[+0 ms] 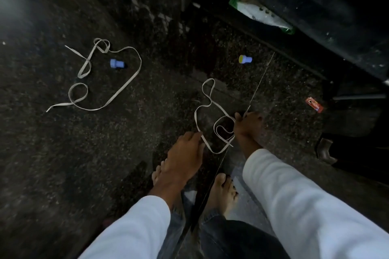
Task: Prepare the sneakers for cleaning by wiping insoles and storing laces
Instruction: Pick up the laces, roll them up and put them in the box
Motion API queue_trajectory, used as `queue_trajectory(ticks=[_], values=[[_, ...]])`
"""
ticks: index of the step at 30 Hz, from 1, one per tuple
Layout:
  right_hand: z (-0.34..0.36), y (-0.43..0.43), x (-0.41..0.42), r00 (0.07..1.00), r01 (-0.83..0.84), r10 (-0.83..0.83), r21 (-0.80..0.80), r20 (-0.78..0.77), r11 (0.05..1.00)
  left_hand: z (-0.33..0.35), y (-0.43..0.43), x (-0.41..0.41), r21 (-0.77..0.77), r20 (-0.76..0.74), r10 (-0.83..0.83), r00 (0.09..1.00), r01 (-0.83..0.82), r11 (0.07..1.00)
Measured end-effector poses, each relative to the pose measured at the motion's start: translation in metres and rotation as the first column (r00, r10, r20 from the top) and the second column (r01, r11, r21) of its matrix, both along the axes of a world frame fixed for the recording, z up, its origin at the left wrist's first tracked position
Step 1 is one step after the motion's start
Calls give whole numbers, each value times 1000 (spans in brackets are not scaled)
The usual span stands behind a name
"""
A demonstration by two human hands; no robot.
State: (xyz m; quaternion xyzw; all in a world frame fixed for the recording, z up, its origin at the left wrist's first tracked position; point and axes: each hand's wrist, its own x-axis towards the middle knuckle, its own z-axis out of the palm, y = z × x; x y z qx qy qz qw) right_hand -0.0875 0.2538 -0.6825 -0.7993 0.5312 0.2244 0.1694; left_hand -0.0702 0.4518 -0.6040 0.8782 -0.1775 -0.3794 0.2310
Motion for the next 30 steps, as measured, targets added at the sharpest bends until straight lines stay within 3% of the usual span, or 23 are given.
queue_trajectory(ticks=[7, 14, 22, 30], values=[[-4, -9, -4, 994, 49, -51, 23, 98, 999, -7, 5, 7, 5, -8, -28, 1000, 28, 1000], [17, -15, -10, 999, -13, 10, 103, 36, 995, 20, -1, 22, -34, -19, 109, 994, -110, 993], [5, -3, -12, 998, -30, 26, 66, 62, 997, 13, 3, 17, -47, -19, 91, 996, -92, 995], [6, 0, -17, 974, 24, -44, 95, 221, 995, 18, 9, 9, -14, -84, 135, 987, -136, 991]])
